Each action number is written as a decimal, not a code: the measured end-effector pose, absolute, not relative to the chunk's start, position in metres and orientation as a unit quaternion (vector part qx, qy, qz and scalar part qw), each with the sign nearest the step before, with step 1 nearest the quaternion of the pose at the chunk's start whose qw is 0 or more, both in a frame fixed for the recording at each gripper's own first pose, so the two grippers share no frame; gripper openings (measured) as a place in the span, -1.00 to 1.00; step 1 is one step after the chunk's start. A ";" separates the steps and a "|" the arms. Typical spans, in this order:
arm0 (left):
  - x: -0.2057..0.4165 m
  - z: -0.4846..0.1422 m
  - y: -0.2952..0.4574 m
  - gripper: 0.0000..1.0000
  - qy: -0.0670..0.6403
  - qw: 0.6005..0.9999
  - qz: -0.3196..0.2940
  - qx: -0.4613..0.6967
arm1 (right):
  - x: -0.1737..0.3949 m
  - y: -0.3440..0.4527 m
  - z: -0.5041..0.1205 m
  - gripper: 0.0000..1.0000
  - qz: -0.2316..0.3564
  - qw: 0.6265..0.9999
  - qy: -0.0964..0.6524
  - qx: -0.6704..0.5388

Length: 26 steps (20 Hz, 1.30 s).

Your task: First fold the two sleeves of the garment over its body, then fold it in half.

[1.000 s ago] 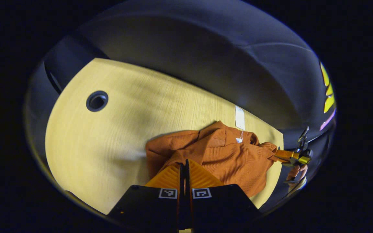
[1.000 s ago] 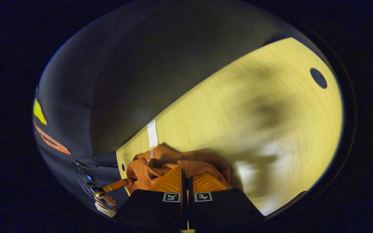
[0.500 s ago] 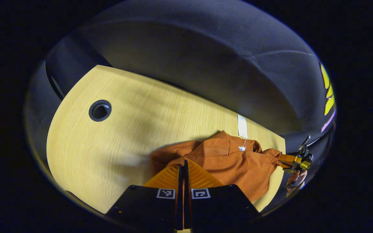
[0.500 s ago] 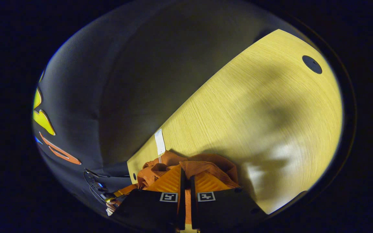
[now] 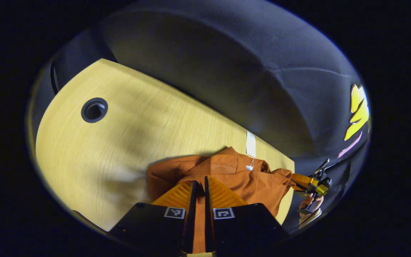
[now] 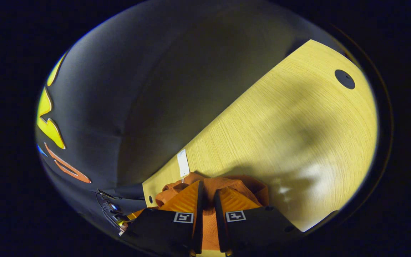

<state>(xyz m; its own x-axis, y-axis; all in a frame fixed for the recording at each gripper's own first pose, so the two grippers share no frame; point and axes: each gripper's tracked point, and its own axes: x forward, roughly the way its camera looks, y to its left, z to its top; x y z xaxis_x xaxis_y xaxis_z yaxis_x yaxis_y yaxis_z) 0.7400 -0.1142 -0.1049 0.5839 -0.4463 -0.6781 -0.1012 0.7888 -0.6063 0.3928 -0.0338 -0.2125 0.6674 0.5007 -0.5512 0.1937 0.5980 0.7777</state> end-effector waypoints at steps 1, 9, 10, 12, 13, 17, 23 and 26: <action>0.743 -0.101 -0.114 -0.61 0.434 0.835 -0.101 -0.324 | 0.394 -0.033 -0.204 -0.67 0.098 0.804 0.387 0.440; 0.754 -0.062 -0.083 0.62 0.323 0.888 -0.050 -0.323 | 0.380 -0.045 -0.151 0.28 0.095 0.863 0.319 0.379; 0.746 -0.051 -0.083 0.21 0.318 0.897 -0.054 -0.301 | 0.371 -0.048 -0.143 0.56 0.098 0.874 0.312 0.359; 0.729 -0.029 -0.087 0.70 0.301 0.921 -0.054 -0.242 | 0.350 -0.050 -0.125 0.58 0.103 0.893 0.302 0.317; 0.718 -0.015 -0.084 0.79 0.284 0.936 -0.048 -0.202 | 0.337 -0.051 -0.113 0.58 0.106 0.904 0.292 0.292; 0.657 0.047 -0.086 0.96 0.217 0.970 -0.030 -0.110 | 0.281 -0.064 -0.069 0.90 0.083 0.959 0.227 0.146; 0.545 0.118 -0.114 0.96 0.144 0.984 -0.038 -0.094 | 0.162 -0.055 -0.002 0.92 0.047 0.993 0.111 0.013; 0.504 0.142 -0.119 0.96 0.085 0.994 -0.029 -0.065 | 0.093 -0.052 0.012 0.91 0.025 0.998 0.053 -0.008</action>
